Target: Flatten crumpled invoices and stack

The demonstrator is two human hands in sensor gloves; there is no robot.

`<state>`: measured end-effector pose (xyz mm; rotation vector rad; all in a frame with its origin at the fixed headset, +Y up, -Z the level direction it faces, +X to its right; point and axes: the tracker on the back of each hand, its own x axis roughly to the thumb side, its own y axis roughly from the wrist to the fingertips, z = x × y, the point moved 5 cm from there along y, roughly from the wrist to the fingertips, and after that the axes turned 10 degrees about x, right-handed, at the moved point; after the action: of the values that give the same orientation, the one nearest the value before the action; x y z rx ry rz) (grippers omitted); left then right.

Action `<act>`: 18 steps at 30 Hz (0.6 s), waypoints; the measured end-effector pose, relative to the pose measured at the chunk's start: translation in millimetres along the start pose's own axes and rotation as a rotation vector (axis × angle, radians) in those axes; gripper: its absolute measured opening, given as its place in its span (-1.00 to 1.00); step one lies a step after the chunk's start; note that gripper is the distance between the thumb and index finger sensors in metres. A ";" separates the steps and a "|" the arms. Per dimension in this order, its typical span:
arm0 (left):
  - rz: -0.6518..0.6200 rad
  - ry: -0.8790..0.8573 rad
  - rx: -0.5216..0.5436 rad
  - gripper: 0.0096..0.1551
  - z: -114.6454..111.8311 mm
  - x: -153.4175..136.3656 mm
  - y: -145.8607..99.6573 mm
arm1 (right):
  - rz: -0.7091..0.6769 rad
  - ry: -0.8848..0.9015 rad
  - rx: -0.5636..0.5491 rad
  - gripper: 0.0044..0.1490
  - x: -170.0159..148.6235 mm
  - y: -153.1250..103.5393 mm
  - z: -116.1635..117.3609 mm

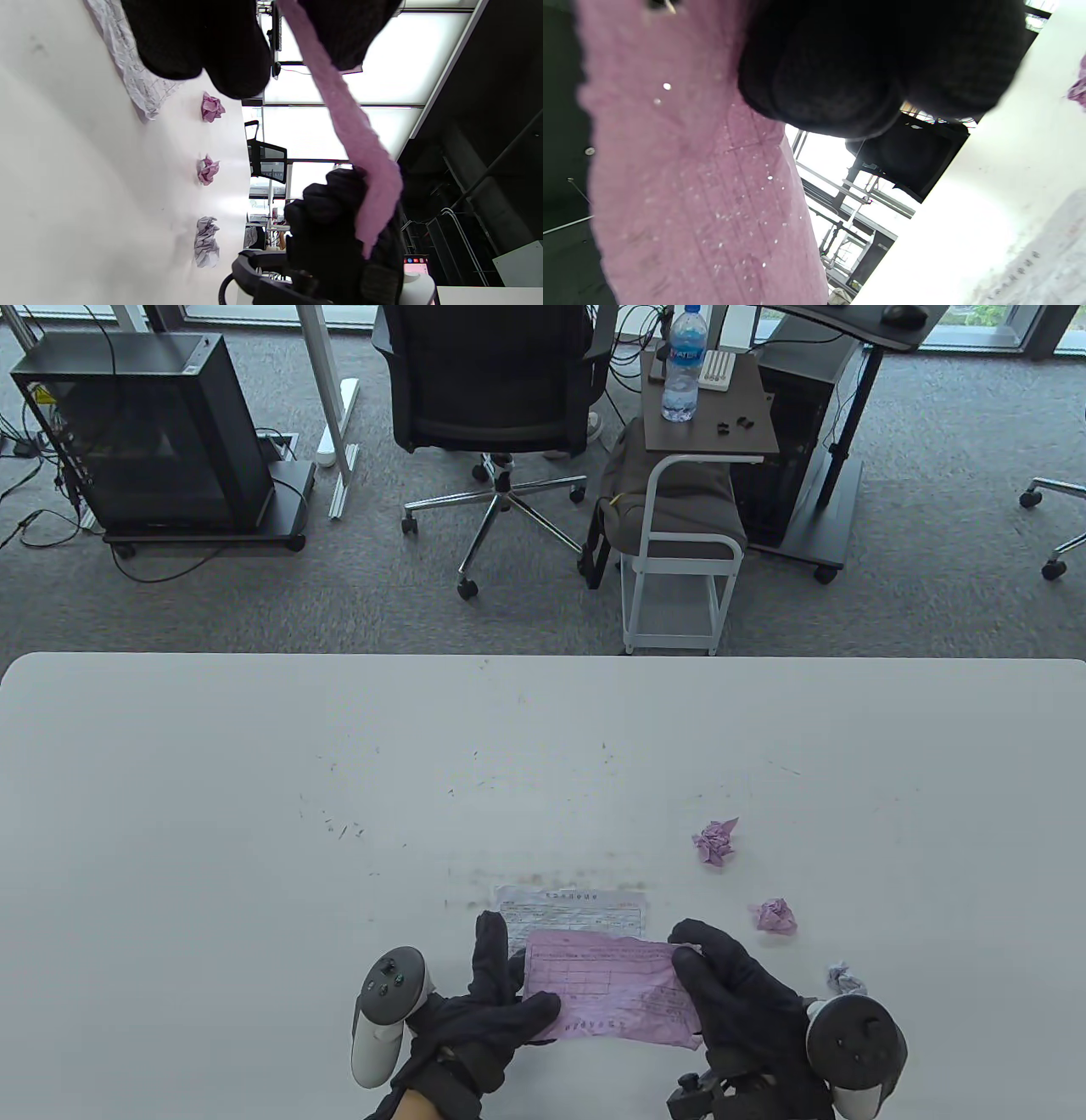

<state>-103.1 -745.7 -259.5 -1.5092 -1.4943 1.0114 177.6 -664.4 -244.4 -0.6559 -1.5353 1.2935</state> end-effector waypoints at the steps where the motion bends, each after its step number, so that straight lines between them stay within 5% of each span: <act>1: -0.050 0.039 0.031 0.05 3.6 7.2 -1.5 | 0.014 -0.012 -0.002 -0.52 -3.6 0.4 -0.3; 7: -0.208 0.295 0.156 -0.44 14.7 34.4 -8.2 | 0.067 -0.008 0.027 -0.52 -15.6 3.0 3.9; 12: -0.258 0.567 0.190 -0.40 9.0 46.7 -10.7 | 0.113 -0.062 0.079 -0.49 -19.1 4.8 6.5; 18: -0.173 0.766 0.141 -0.31 -4.8 42.3 -4.5 | 0.149 -0.265 0.194 -0.33 -15.6 9.0 20.8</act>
<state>-100.6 -703.3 -254.3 -1.4053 -0.9545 0.3477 162.8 -683.8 -257.0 -0.4963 -1.5677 1.6727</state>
